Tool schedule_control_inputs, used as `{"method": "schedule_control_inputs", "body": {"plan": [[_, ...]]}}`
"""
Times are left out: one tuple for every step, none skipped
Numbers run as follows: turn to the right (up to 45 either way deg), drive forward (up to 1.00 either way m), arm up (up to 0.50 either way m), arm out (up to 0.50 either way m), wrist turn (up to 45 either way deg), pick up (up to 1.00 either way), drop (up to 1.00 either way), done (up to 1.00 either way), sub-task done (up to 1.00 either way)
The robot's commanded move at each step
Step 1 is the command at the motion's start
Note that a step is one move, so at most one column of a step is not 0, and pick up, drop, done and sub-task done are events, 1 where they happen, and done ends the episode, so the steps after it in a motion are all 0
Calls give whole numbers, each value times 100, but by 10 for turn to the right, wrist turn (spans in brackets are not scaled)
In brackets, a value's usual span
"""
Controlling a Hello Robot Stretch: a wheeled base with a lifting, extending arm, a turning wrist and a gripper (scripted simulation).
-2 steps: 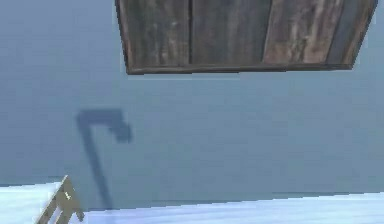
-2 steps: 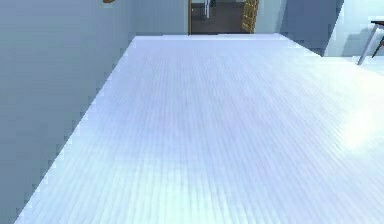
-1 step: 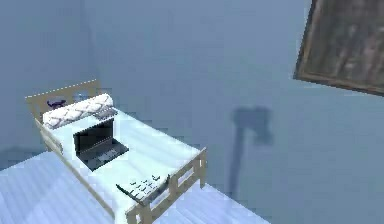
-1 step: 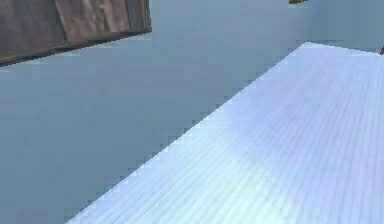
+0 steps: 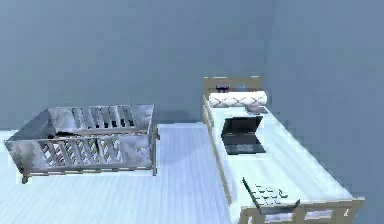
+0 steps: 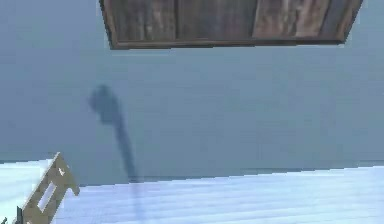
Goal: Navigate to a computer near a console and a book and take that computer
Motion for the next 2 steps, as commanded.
{"method": "schedule_control_inputs", "body": {"plan": [[-360, 0, 0, 0, 0, 0, 0, 0, 0], [0, 50, 0, 0, 0, 0, 0, 0, 0]]}}
